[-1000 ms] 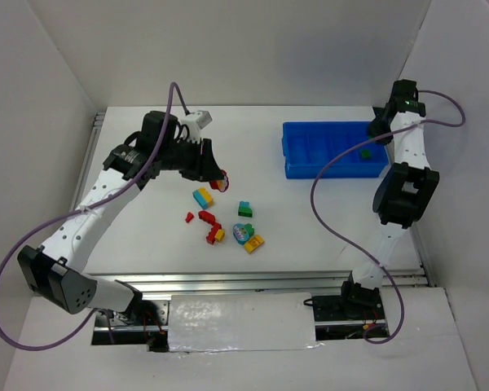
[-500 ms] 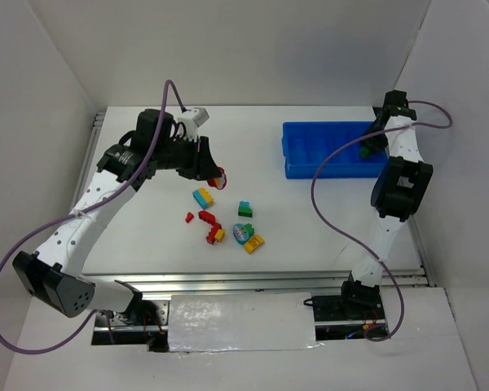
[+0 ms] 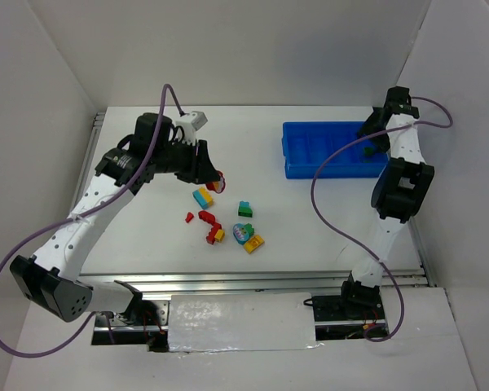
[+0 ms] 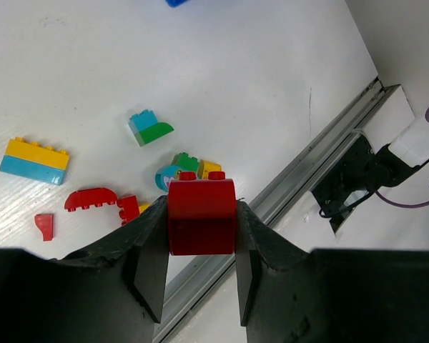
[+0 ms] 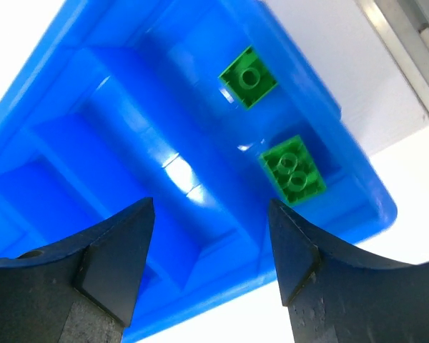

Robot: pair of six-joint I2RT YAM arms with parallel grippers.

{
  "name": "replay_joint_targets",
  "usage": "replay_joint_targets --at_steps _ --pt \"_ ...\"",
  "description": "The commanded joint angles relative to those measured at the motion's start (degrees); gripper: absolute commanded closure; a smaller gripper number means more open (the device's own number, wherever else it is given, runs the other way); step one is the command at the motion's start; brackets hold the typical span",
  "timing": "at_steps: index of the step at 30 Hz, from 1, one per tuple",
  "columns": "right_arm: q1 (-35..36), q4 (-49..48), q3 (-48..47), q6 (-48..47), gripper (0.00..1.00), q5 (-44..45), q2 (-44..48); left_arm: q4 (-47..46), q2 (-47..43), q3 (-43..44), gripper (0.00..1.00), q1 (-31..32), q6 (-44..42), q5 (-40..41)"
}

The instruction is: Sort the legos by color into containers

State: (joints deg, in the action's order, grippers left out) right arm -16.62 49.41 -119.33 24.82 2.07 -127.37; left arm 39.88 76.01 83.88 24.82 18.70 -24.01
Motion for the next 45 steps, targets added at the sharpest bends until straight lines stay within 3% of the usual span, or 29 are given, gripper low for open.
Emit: replay_joint_targets --at_steps 1,5,8,9,11,12,15,17,22,25,35,38,41,45 --pt "1.1 -0.7 -0.3 0.3 0.28 -1.6 9.8 -1.6 0.3 3.0 1.0 -0.1 1.4 -1.0" --pt "2.3 -1.7 5.9 1.5 0.27 -7.2 19.0 -2.3 0.6 4.4 1.0 -0.1 2.5 -0.7" --pt "4.3 -7.8 17.5 2.0 0.27 -21.6 29.1 -2.8 1.2 6.2 1.0 -0.1 3.1 -1.7" --pt "6.8 -14.3 21.4 1.9 0.27 -32.0 34.7 -3.2 1.5 6.9 1.0 -0.1 3.3 -3.6" --pt "10.6 -21.1 32.5 3.0 0.27 -40.6 39.6 -5.6 1.8 7.0 1.0 -0.1 4.7 -5.3" --pt "16.0 -26.1 37.3 2.8 0.27 -47.2 43.0 -6.8 1.7 6.8 1.0 0.0 5.2 -8.0" --pt "27.6 -32.4 42.7 1.7 0.26 -57.1 47.2 -11.1 1.2 5.3 1.0 0.0 7.6 -13.1" --pt "32.2 -38.1 46.1 4.3 0.26 -59.4 49.1 -14.8 0.7 3.9 1.0 -0.1 9.5 -16.8" --pt "38.6 -66.2 57.9 18.8 0.26 -62.3 54.1 -22.7 -1.5 0.2 1.0 0.0 14.0 -28.2" --pt "40.3 -71.2 58.2 22.5 0.26 -64.6 54.1 -25.8 -2.4 -1.8 1.0 0.0 16.6 -31.2" --pt "41.7 -84.9 61.9 30.0 0.29 -70.1 56.4 -26.5 -4.7 -4.9 1.0 0.0 17.9 -29.3" --pt "41.7 -97.4 63.4 37.4 0.29 -72.3 55.9 -26.0 -5.2 -5.4 1.0 0.0 17.9 -28.6" --pt "42.3 -103.1 63.5 42.1 0.29 -73.8 54.8 -27.2 -5.5 -6.4 1.0 0.1 18.7 -28.7" --pt "41.6 -102.2 64.4 42.8 0.29 -73.6 55.5 -28.4 -6.1 -7.2 1.0 0.0 19.3 -28.5"
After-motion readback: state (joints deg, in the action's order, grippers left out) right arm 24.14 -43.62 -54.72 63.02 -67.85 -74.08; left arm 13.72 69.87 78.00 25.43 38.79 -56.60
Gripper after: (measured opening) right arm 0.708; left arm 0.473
